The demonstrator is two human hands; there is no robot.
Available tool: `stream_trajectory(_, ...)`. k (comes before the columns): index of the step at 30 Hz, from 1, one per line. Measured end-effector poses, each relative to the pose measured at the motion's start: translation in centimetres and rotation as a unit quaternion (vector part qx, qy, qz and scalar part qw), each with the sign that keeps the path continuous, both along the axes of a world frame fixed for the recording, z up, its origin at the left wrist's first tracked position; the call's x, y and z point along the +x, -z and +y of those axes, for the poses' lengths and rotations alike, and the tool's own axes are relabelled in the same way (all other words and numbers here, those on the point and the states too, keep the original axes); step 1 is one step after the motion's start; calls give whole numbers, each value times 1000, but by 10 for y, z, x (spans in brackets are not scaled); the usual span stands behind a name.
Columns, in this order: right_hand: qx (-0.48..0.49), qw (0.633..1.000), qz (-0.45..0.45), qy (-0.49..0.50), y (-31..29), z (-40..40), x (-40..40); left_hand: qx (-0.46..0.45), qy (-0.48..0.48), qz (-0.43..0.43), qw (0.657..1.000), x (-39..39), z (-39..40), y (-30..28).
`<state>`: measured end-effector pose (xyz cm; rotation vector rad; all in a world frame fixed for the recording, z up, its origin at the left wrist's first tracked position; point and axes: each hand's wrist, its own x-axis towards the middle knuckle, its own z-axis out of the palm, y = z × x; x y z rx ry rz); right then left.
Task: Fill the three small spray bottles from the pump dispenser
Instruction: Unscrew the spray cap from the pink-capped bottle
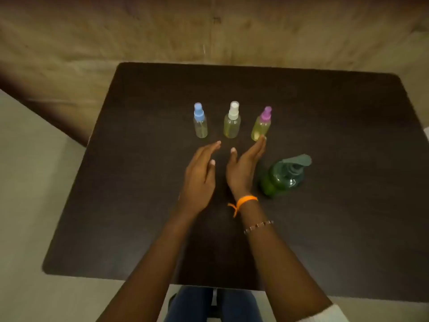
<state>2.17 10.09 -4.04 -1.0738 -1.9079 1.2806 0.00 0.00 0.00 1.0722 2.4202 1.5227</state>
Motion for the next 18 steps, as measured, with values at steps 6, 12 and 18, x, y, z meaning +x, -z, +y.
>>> stream_trajectory(6,43,976,65,201,20,35,-54,2,3,-8,1000,-5,-2,36)
stream_trajectory(12,59,950,86,295,25,58,-77,31,-35,-31,998,-23,-5,50)
stream_trajectory(18,102,967,91,217,36,52,-63,74,-3,-121,990,-33,14,53)
